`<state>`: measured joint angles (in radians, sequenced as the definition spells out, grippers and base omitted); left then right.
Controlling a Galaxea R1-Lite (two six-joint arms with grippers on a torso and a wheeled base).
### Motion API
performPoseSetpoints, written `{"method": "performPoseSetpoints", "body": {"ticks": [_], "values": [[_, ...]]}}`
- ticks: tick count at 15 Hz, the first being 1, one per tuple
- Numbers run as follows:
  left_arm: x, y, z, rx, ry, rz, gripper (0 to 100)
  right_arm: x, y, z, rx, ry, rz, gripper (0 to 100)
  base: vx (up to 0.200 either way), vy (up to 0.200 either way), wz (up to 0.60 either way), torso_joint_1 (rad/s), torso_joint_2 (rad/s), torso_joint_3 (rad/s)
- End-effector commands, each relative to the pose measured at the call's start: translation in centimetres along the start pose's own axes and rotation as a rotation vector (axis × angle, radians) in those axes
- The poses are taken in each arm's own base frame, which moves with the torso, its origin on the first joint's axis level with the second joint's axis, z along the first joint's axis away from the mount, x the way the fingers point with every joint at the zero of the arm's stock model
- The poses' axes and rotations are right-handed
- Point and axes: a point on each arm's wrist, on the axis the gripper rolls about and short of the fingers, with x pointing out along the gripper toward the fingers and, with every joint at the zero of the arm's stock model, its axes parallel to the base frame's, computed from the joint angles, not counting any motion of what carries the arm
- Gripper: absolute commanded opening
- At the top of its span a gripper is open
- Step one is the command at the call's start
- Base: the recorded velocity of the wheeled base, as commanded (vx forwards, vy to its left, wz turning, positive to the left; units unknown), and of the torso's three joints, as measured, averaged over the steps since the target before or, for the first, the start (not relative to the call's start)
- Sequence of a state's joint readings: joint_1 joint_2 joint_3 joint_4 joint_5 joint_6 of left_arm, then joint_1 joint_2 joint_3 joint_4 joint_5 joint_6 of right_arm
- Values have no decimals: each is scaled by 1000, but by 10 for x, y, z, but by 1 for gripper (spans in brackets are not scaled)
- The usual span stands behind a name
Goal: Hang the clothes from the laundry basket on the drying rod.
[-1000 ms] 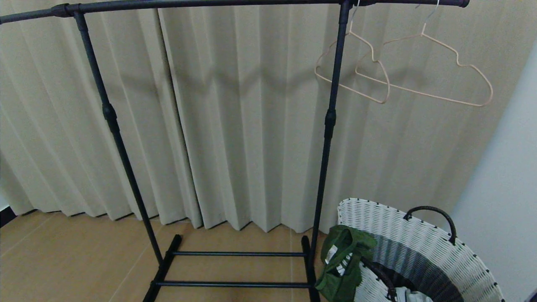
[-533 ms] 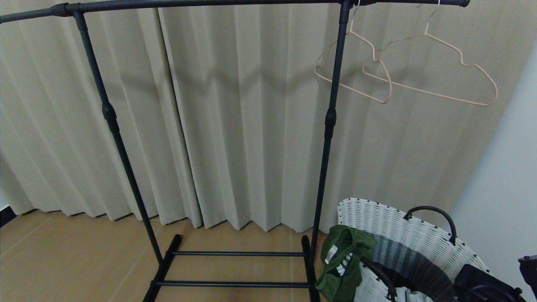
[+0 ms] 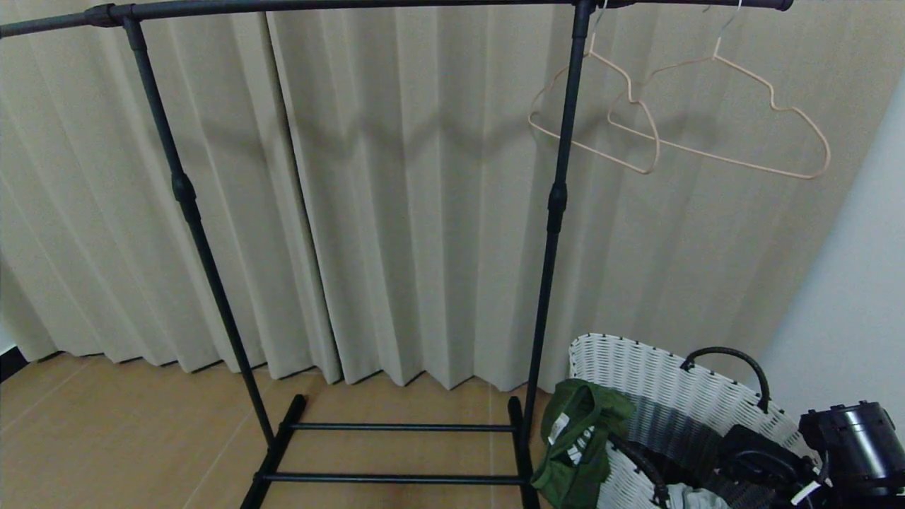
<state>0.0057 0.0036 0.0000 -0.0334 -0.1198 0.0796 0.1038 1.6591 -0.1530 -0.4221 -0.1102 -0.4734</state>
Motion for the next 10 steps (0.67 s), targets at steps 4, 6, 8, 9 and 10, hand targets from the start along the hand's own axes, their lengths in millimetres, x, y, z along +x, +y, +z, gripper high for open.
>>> {"method": "performPoseSetpoints", "body": {"ticks": [4, 6, 8, 9, 10], "values": [[0, 0, 0, 0, 1, 0, 100, 4, 1, -4, 1, 35, -2, 0, 0, 0, 0, 0, 0, 0], [0, 0, 0, 0, 1, 0, 100, 1, 1, -5, 4, 23, -10, 0, 0, 0, 0, 0, 0, 0], [0, 0, 0, -1, -1, 1, 100, -10, 1, -6, 11, -28, -36, 0, 0, 0, 0, 0, 0, 0], [0, 0, 0, -1, -1, 1, 100, -22, 0, -7, 17, -87, -66, 0, 0, 0, 0, 0, 0, 0], [0, 0, 0, -3, -1, 1, 100, -30, -1, -8, 21, -126, -86, 0, 0, 0, 0, 0, 0, 0]]}}
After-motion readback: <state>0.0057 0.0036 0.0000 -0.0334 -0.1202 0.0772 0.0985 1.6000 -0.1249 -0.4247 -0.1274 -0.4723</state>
